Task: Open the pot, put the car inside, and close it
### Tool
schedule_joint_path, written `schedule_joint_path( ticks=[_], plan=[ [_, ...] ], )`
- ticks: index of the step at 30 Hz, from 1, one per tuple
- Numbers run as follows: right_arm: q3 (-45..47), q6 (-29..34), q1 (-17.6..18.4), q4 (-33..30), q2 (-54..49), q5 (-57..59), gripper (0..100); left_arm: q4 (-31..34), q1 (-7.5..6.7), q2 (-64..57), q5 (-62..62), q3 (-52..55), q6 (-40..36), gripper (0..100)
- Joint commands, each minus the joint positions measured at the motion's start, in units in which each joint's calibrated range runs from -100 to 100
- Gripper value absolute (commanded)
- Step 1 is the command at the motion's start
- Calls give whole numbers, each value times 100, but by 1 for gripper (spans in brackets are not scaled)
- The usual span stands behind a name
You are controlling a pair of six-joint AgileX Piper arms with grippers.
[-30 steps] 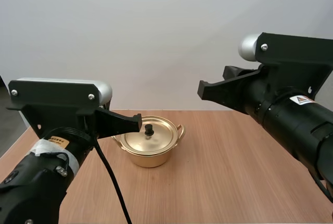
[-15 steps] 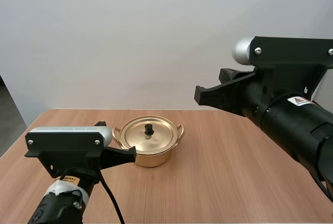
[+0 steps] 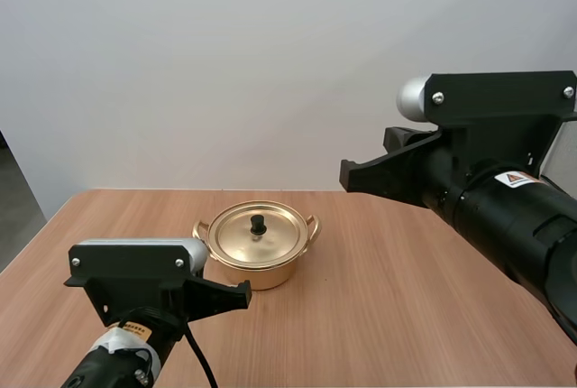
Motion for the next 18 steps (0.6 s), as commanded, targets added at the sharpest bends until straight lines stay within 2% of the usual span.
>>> schedule_joint_path(
  ticks=[1,4,6,9,18],
  plan=[
    [-3,7,0,5,5,44,0,1075,29,0,231,0,-594,0],
    [-3,7,0,5,5,319,0,2441,56,0,301,0,-2052,0],
    [-3,7,0,5,5,418,0,3102,70,0,542,0,-2918,0],
    [-3,7,0,-169,5,384,0,3499,79,0,560,0,-2861,0],
    [-3,7,0,-297,5,384,0,3500,79,0,482,0,-2811,0]
  ],
)
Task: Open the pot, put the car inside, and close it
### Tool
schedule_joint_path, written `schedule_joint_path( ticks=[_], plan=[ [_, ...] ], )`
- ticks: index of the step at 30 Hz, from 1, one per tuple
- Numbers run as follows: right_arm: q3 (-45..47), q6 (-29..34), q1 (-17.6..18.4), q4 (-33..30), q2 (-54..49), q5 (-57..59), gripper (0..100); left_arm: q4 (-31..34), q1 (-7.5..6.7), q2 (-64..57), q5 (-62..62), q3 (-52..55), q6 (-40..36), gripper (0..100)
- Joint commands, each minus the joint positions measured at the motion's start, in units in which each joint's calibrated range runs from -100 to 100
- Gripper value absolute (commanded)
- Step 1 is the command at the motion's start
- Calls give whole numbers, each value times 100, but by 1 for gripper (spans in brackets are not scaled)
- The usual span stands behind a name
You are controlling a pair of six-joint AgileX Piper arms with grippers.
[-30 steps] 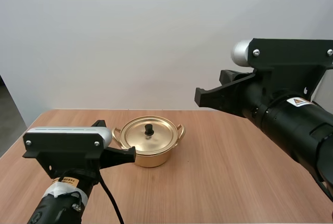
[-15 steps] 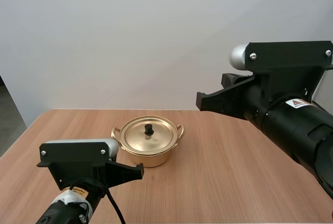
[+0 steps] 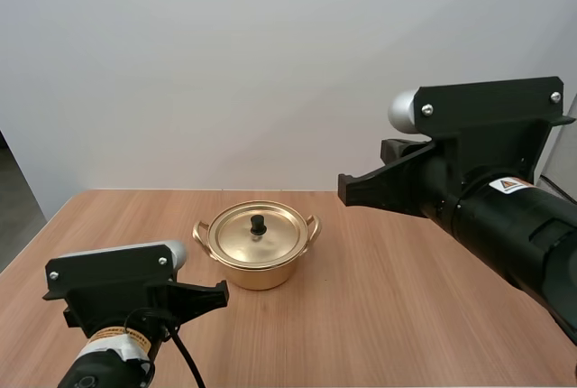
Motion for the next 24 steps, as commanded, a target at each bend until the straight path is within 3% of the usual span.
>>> schedule_joint_path(
  ticks=[1,10,16,18,24],
  plan=[
    [-3,-1,0,4,5,-4,0,629,5,0,-3,0,-290,0],
    [-3,-1,49,2,-92,-4,0,629,5,0,-3,0,-290,0],
    [-3,-39,496,-124,-462,-194,0,629,5,0,-3,0,-290,0],
    [-3,26,658,-705,-549,-568,0,629,5,0,-3,0,-290,0],
    [902,1705,1021,-2497,-861,-3503,0,629,5,0,-20,0,-290,0]
  ],
)
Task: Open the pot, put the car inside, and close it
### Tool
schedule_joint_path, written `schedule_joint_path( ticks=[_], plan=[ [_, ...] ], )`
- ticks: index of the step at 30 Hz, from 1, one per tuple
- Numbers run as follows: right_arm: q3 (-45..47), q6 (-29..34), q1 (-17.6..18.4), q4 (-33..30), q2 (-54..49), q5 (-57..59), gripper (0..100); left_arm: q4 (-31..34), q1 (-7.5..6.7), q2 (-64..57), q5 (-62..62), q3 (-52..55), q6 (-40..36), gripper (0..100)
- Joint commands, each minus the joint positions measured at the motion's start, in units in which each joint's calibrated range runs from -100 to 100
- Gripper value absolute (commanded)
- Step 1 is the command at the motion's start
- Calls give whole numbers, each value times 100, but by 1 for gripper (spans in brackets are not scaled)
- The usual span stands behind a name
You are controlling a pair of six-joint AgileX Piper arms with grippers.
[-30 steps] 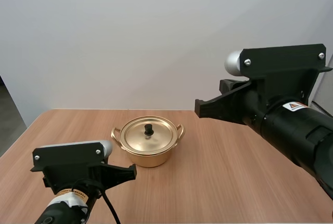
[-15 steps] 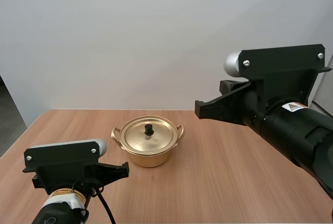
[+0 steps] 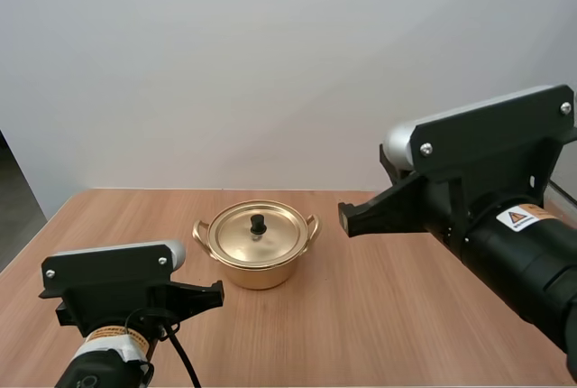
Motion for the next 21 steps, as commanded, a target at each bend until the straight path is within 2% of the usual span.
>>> schedule_joint_path(
  ticks=[1,6,10,11,16,21],
  plan=[
    [650,1528,123,-1463,-177,-2206,0,6,5,0,-20,0,-6,0],
    [2130,1726,167,-1308,-346,-3524,0,6,5,0,-20,0,-6,0],
    [2985,1726,213,-1271,-346,-4634,0,6,5,0,-20,0,-6,0],
    [2985,1726,241,-1257,-352,-4900,0,6,5,0,-20,0,-6,0],
    [2985,1440,287,-1586,-332,-4688,0,6,5,0,-20,0,-6,0],
    [2985,1477,287,-1557,-150,-4622,0,6,5,0,-20,0,-6,0]
  ],
)
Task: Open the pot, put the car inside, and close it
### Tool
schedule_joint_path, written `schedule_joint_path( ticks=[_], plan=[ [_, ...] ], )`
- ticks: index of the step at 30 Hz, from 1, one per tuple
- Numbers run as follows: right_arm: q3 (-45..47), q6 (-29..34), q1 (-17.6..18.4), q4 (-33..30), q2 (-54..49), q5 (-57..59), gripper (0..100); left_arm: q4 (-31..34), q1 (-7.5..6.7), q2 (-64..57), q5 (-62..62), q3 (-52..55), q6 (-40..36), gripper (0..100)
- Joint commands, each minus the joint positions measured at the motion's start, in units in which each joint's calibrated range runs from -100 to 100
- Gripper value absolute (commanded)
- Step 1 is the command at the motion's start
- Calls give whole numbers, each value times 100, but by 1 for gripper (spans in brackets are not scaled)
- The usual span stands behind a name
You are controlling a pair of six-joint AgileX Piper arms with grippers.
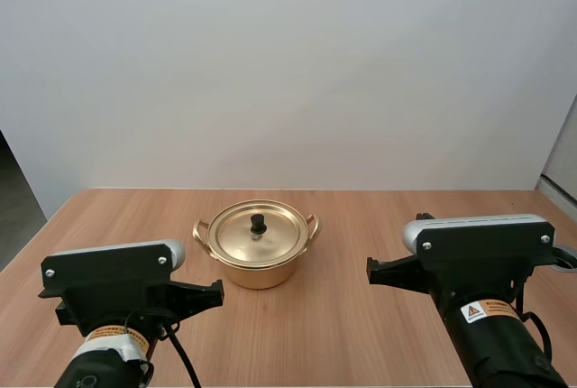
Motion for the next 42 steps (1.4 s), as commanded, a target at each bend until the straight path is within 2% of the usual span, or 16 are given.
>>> schedule_joint_path(
  ticks=[1,3,5,6,9,10,11,21,24,31,42],
  plan=[
    [0,12,5,29,14,250,0,6,5,0,-7,0,-6,0],
    [0,93,5,-2,14,360,0,6,5,0,-7,0,-6,0],
    [0,498,5,-320,14,415,0,6,5,0,-7,0,-6,0],
    [0,838,5,-652,14,459,0,6,5,0,-7,0,-6,0],
    [0,2160,5,-2430,14,820,0,6,5,0,-7,0,-6,0],
    [0,2541,5,-2878,14,1039,0,6,5,0,-7,0,-6,0],
    [0,2704,5,-3062,14,1196,0,6,5,0,-7,0,-6,0],
    [0,2751,5,-2830,14,2339,0,6,5,0,-7,0,-6,0],
    [0,2751,5,-2623,14,2267,0,6,5,0,-7,0,-6,0],
    [0,2754,5,-2583,14,2717,0,6,5,0,-7,0,-6,0],
    [0,2763,5,-2549,14,2698,0,6,5,0,-7,0,-6,0]
  ],
)
